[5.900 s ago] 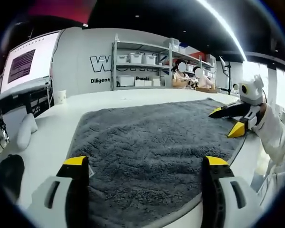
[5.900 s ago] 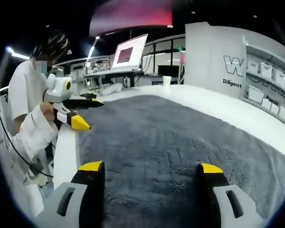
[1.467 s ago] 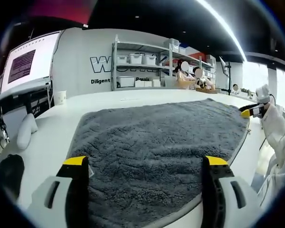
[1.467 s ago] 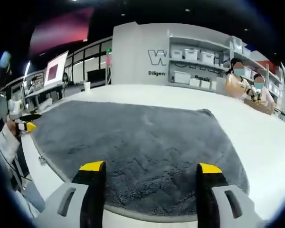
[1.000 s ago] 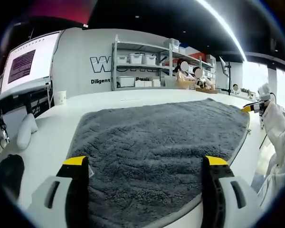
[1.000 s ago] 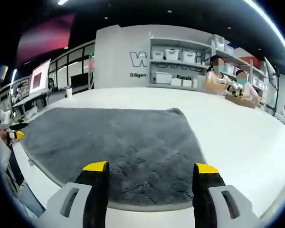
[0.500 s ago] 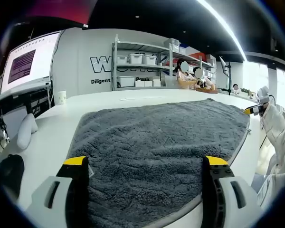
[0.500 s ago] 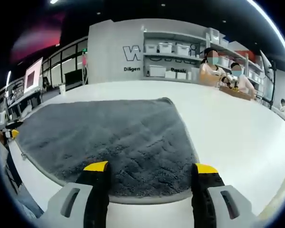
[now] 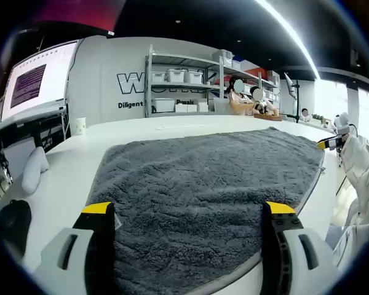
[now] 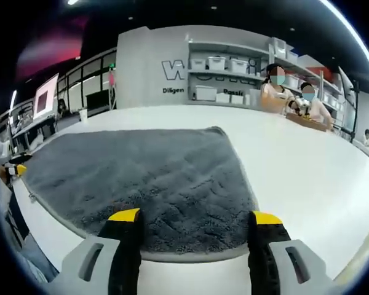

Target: Open the folded towel by lifting each exposed corner and separating the folded layers until the towel lies flat within the target outline without major curled edges

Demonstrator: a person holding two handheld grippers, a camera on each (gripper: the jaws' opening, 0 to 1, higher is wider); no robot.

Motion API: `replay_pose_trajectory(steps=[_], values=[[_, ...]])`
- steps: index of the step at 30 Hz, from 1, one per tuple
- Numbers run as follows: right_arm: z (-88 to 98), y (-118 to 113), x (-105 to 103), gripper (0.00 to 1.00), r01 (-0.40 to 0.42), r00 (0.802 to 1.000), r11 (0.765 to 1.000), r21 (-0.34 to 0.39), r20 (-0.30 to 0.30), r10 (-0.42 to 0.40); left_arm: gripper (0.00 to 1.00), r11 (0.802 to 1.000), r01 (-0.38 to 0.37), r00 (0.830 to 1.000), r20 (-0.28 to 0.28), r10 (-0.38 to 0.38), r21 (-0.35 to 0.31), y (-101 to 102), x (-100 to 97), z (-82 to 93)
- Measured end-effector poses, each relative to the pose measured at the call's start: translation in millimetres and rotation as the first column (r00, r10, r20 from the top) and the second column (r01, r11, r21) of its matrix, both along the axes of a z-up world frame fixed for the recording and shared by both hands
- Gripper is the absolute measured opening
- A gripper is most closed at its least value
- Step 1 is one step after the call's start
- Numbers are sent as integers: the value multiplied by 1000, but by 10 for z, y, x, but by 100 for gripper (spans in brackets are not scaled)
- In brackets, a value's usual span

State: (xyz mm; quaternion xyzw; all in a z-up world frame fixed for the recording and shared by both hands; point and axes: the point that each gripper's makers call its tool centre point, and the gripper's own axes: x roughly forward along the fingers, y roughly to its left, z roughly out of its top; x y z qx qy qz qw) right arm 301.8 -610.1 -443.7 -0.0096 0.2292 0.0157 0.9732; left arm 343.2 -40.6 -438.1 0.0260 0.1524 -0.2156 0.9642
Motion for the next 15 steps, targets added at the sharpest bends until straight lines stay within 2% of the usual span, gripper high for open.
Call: replay_pose_trajectory(steps=[15], values=[[7,-10,-84,67,-9,1000,1000,4,10,9,98,1000,4,1000,-5,-4,-1,2,4,6]])
